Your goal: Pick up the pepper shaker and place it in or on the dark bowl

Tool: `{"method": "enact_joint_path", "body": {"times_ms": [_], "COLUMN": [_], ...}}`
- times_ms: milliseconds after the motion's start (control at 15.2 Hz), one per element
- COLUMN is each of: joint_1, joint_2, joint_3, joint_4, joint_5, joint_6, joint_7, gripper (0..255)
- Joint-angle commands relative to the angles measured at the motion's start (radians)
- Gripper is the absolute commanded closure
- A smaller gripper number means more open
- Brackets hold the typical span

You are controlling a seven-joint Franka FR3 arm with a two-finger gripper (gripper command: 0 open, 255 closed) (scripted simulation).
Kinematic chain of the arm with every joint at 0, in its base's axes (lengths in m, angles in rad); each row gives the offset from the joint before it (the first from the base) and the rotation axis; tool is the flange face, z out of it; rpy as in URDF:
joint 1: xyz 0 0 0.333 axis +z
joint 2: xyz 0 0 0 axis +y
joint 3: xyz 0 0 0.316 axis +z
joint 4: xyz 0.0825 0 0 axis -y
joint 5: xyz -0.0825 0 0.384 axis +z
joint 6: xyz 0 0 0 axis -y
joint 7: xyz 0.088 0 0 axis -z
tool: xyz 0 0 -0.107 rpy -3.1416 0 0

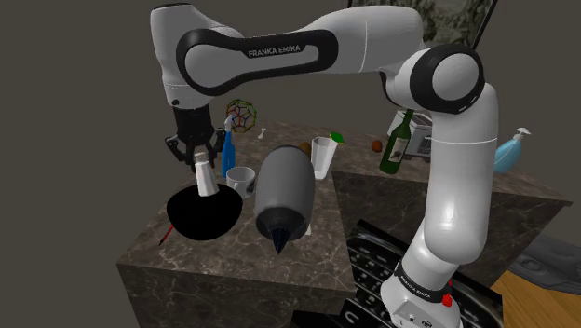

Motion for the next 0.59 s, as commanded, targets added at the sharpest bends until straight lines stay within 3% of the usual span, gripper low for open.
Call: {"method": "enact_joint_path", "body": {"times_ms": [0, 528], "joint_1": [-0.001, -0.005], "joint_2": [0.004, 0.015], "joint_3": [-0.001, -0.006], "joint_4": [-0.023, -0.089], "joint_5": [-0.003, -0.013], "joint_6": [0.026, 0.100], "joint_7": [0.005, 0.017], "gripper": [255, 255]}}
